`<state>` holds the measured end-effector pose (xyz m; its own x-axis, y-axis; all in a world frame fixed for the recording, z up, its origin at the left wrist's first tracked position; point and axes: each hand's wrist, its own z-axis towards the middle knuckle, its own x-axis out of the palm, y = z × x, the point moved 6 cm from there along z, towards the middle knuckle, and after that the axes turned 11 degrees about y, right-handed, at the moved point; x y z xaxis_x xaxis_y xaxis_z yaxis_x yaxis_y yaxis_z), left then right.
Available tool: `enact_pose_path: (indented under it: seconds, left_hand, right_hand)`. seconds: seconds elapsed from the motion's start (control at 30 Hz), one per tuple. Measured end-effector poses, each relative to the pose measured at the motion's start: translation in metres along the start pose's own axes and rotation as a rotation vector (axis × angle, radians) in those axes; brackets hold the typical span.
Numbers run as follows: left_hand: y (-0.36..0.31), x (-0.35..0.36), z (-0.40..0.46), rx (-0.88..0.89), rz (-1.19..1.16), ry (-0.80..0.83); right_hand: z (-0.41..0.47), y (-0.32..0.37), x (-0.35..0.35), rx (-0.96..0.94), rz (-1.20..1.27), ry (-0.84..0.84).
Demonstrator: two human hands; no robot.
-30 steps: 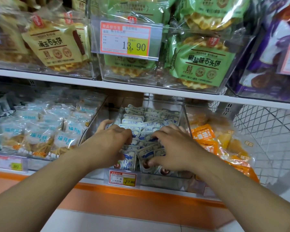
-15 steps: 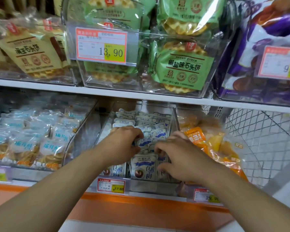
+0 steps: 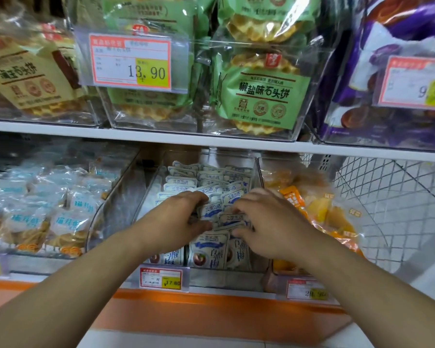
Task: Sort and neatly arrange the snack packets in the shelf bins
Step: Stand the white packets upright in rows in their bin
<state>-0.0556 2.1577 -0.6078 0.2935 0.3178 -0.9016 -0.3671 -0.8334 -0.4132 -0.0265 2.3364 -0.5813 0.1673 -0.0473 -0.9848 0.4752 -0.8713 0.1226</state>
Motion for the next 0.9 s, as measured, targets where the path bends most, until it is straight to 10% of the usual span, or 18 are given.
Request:
enact_pose_path:
  seconds: [0.9]
  left_hand:
    - [0.009, 0.001, 0.051, -0.017, 0.01, -0.056]
  right_hand:
    - [0.023, -0.029, 0.007, 0.074, 0.066, 0.077]
